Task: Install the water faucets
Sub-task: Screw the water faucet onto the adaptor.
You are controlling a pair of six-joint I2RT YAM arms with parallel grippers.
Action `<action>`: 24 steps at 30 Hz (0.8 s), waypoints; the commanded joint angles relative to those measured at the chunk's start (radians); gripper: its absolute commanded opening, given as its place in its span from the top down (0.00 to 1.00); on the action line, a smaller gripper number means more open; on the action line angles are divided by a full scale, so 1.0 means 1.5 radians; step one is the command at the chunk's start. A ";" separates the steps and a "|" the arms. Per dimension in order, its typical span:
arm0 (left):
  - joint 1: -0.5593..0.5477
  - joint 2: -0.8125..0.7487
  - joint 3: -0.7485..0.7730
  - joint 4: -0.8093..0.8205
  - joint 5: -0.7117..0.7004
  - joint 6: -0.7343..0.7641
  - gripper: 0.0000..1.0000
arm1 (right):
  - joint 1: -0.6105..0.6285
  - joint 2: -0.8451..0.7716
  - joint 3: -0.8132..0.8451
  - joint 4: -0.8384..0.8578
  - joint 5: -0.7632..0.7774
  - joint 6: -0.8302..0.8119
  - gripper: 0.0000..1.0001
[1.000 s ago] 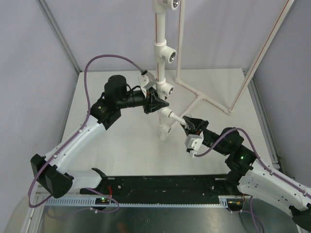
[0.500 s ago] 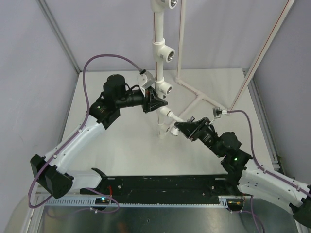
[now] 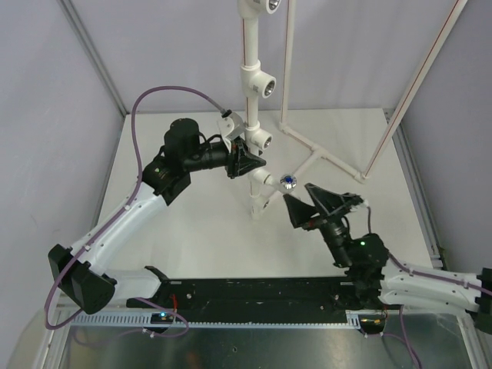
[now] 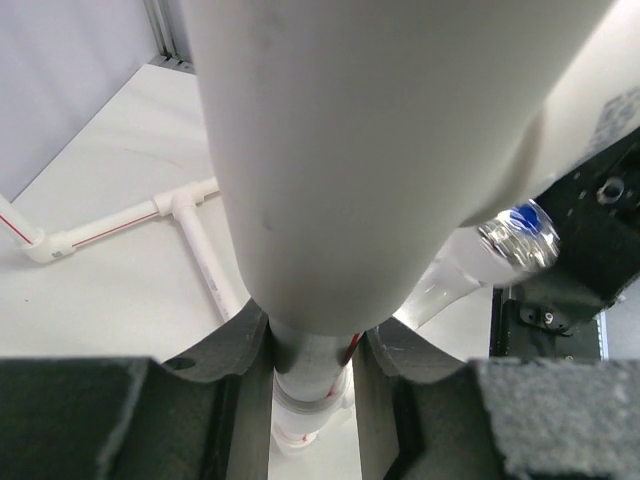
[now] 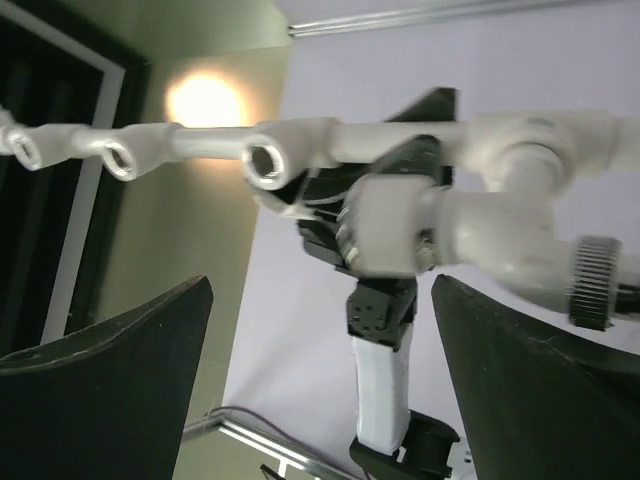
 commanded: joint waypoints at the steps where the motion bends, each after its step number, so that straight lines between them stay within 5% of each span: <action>1: -0.013 0.020 -0.007 -0.093 0.031 -0.064 0.84 | 0.014 -0.180 -0.034 -0.095 0.086 -0.190 0.01; 5: -0.013 0.020 -0.006 -0.093 0.031 -0.064 0.84 | 0.004 -0.408 -0.029 -0.481 0.162 -0.245 0.01; 9: -0.013 0.021 -0.005 -0.093 0.033 -0.064 0.84 | -0.024 -0.541 0.017 -0.709 0.179 -0.381 0.01; 17: -0.014 0.026 -0.006 -0.093 0.032 -0.065 0.81 | -0.034 -0.354 0.224 -0.843 0.108 -0.782 0.01; 24: -0.014 0.009 -0.004 -0.093 0.016 -0.067 0.49 | -0.031 -0.249 0.269 -0.909 0.113 -0.934 0.01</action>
